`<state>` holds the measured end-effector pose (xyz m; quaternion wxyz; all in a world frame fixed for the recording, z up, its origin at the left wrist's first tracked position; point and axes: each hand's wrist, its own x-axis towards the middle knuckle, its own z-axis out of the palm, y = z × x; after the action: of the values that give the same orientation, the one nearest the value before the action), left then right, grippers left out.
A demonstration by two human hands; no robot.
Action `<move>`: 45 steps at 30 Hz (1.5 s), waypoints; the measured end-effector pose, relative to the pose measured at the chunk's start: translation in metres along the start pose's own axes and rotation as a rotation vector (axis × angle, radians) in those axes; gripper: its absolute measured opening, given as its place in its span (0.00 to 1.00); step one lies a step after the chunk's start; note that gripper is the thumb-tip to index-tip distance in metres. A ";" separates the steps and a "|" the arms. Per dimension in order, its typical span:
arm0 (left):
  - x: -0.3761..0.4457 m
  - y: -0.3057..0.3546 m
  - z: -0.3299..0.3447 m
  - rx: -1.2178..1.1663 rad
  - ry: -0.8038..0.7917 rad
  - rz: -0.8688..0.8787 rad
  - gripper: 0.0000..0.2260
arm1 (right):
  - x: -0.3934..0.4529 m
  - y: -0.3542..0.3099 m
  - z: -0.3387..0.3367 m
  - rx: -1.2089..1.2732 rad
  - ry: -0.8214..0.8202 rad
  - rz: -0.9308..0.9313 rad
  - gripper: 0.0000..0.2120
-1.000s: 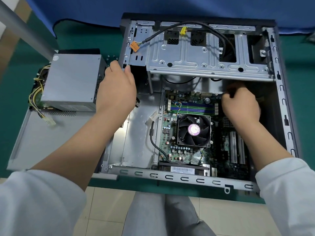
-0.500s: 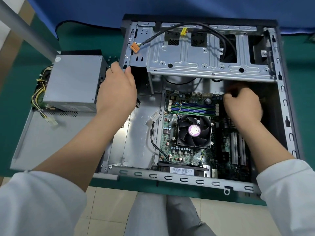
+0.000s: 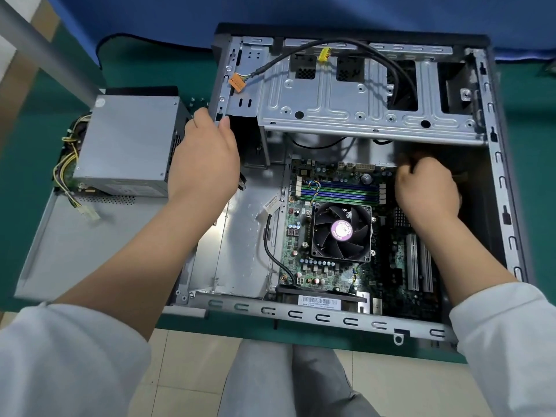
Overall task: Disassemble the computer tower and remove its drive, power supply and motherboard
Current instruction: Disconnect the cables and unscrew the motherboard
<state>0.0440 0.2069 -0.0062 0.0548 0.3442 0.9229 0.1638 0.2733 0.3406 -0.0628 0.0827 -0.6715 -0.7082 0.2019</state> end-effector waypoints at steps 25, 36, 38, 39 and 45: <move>0.000 0.000 -0.001 -0.022 -0.001 -0.006 0.18 | 0.003 0.003 0.000 -0.025 -0.032 -0.006 0.14; 0.000 0.001 0.000 -0.022 -0.006 -0.003 0.18 | 0.005 0.003 -0.001 0.037 -0.010 -0.007 0.12; 0.000 0.001 0.000 -0.017 -0.004 -0.003 0.18 | 0.006 0.003 0.000 0.060 0.001 -0.016 0.12; 0.001 0.001 0.000 -0.016 -0.004 -0.004 0.18 | 0.006 0.003 0.000 0.083 0.004 -0.026 0.12; 0.000 0.000 0.000 -0.016 0.002 0.007 0.18 | 0.007 0.005 0.003 0.192 -0.057 -0.038 0.06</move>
<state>0.0440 0.2071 -0.0065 0.0562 0.3470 0.9203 0.1718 0.2759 0.3469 -0.0680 0.1301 -0.6410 -0.7002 0.2861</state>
